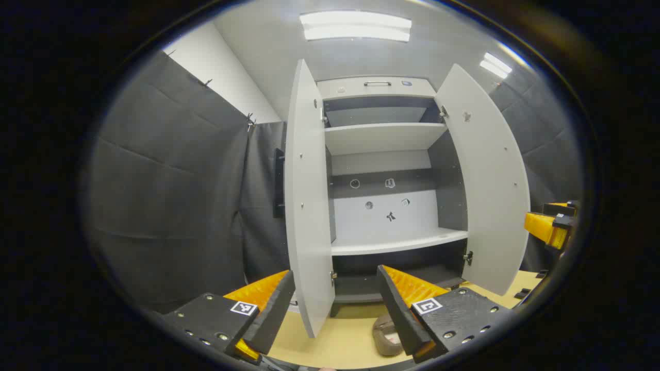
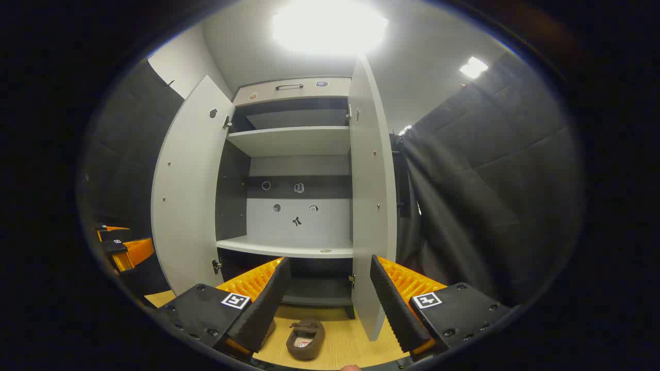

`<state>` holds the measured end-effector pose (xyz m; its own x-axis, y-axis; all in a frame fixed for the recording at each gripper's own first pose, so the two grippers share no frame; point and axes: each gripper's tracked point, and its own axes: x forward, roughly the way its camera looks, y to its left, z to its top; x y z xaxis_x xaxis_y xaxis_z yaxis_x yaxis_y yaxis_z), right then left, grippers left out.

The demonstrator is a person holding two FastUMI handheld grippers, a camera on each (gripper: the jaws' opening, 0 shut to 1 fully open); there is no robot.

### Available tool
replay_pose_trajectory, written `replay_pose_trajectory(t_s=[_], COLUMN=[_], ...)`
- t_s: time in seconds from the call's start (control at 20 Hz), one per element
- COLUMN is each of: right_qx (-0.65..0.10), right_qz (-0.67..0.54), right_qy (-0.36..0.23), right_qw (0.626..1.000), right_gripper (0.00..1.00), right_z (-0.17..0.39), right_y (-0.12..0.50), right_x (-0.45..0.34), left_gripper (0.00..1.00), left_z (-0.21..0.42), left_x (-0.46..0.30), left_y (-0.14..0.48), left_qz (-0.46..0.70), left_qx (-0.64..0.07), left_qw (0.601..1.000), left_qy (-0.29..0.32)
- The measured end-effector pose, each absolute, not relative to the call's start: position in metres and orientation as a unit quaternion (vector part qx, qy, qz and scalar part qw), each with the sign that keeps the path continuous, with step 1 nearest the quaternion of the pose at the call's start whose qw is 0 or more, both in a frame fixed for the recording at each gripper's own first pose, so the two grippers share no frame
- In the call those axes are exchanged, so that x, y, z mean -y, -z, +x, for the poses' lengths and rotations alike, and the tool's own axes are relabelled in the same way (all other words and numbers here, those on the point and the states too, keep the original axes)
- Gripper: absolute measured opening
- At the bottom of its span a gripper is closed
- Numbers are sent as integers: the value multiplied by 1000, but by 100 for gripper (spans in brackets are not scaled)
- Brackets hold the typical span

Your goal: Grab one shoe with the right hand and put it into the shoe cabinet, grab the other shoe with the left hand and put it into the shoe cabinet; then close the right door with the right hand and the left door with the left hand.

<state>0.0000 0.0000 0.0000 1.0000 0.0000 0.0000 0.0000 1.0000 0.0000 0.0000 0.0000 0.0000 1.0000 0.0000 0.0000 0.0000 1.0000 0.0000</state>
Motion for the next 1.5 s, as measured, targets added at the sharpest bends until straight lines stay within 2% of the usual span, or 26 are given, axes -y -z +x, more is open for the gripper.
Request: replay_pose_trajectory(t_s=[0.85,0.9,1.25,1.5], right_qx=[1,-4,-84,-155], right_qz=[-15,-15,-13,-5], right_qy=[-19,-25,-50,-90], right_qw=[1000,1000,995,984], right_gripper=[96,96,98,99], right_z=[-17,-12,35,67], right_y=[-14,-10,60,127], right_x=[-35,-37,-48,-68], left_gripper=[93,100,100,99], left_z=[-26,-27,-22,-3], left_x=[-29,-28,-43,-58], left_y=[-13,-13,-2,11], left_qz=[1,2,15,24], left_qx=[18,20,11,-7], left_qw=[1000,1000,1000,998], left_qy=[0,0,-24,-55])
